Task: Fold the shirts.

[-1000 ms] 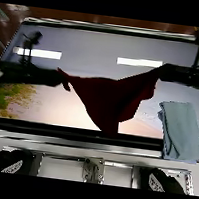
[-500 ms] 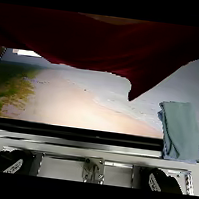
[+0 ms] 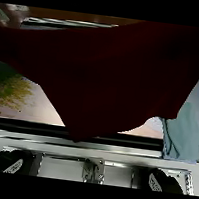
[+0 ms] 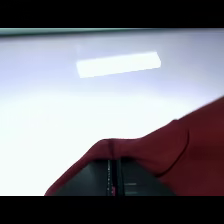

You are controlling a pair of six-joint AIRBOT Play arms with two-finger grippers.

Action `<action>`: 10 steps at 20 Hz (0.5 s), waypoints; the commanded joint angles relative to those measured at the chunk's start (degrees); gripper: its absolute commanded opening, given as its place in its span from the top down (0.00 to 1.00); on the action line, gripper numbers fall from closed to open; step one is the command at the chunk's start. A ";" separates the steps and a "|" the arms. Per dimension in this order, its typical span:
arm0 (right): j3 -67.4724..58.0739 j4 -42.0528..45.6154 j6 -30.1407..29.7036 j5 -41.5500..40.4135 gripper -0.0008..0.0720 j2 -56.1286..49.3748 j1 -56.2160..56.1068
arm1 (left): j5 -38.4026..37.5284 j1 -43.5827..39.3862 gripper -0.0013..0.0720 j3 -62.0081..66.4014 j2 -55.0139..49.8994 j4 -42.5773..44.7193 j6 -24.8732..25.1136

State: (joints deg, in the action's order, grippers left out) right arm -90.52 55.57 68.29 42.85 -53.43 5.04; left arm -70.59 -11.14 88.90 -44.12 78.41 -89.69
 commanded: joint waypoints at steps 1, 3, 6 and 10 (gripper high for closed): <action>-0.07 -15.61 -4.24 -14.47 0.90 -9.44 -0.48 | 2.03 -0.31 0.93 -16.00 -0.15 -4.98 0.09; -0.07 -22.43 -8.07 -22.86 0.90 -15.93 -2.78 | 8.70 -2.03 0.93 -27.34 -0.17 -5.77 0.02; -0.07 -22.69 -7.89 -25.07 0.90 -26.14 -7.04 | 23.98 -5.62 0.93 -43.56 -0.96 -14.56 -0.20; -0.04 -19.58 -3.69 -8.68 0.90 -38.80 -9.20 | 37.81 -10.84 0.93 -54.62 -4.96 -24.96 -0.15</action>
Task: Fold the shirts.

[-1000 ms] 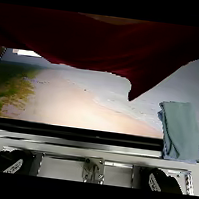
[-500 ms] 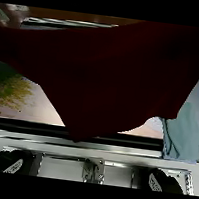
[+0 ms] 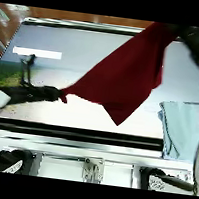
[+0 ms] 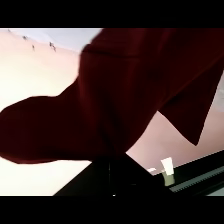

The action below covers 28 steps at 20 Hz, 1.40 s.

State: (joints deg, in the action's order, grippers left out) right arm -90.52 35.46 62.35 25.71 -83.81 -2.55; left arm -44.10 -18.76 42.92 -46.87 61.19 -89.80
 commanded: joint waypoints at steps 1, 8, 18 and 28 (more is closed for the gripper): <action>-0.04 1.97 5.95 12.44 0.90 -10.75 -1.55 | 11.76 -4.00 0.93 -8.79 -3.39 -7.67 0.11; -0.24 5.20 15.80 37.73 0.09 -8.52 6.80 | 12.11 -3.08 0.93 -5.51 -3.21 -7.65 4.22; 27.93 21.20 20.55 57.07 0.09 0.04 14.80 | 5.88 -1.25 0.93 -0.28 -3.10 -6.58 8.39; 39.69 14.08 22.56 39.08 0.09 -4.83 2.99 | 3.04 -1.25 0.93 -0.33 -3.10 -5.51 8.35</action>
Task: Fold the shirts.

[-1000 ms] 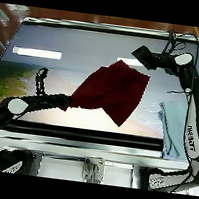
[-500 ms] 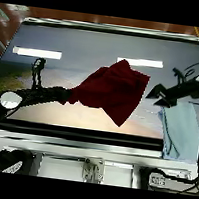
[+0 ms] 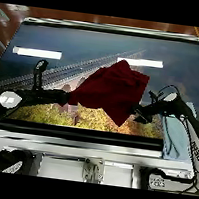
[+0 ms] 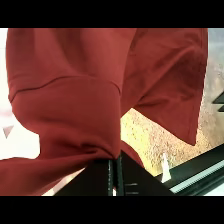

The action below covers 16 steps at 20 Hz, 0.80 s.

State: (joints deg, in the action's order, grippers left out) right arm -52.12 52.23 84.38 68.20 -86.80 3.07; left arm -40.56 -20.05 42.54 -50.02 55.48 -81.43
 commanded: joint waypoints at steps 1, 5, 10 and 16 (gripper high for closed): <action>1.29 -3.54 0.52 -4.04 0.09 -2.45 -3.63 | -0.57 0.04 0.93 0.04 0.07 0.20 -0.02; 1.29 -3.93 2.84 -8.57 0.09 -2.86 -6.54 | -1.09 0.07 0.93 0.09 0.81 0.20 0.00; 1.29 -3.98 10.47 -15.96 0.42 -2.86 -9.35 | -1.07 0.07 0.93 0.11 0.92 0.20 -0.02; -5.07 -2.45 -1.05 -6.45 0.90 1.14 -9.77 | -1.07 0.76 0.94 2.86 1.64 1.92 1.92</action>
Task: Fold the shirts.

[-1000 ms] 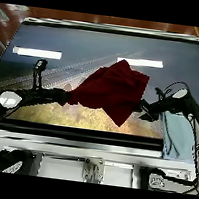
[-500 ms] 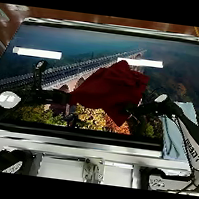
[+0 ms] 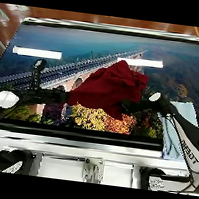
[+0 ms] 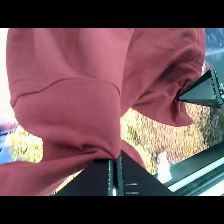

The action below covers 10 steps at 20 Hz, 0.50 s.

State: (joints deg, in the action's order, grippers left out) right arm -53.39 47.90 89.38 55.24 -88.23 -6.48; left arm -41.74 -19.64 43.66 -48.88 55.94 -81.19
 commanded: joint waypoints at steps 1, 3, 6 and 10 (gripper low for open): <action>-6.86 5.01 -7.78 8.90 0.90 5.40 -0.11 | -0.15 0.90 0.94 4.09 1.22 4.85 1.46; -14.64 11.13 -12.17 11.34 0.90 13.51 -0.11 | -3.02 3.19 0.94 11.87 3.34 10.86 0.35; -29.92 22.53 -16.20 10.67 0.90 28.00 -0.13 | -6.43 6.88 0.93 30.47 7.67 15.85 0.42; -43.93 33.16 -10.80 0.94 0.90 43.43 -0.13 | -1.27 8.11 0.93 52.43 12.83 15.82 -0.61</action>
State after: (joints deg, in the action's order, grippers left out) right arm -87.77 71.59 76.55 61.87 -55.16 -6.57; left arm -45.32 -12.73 81.71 -39.51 69.65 -80.75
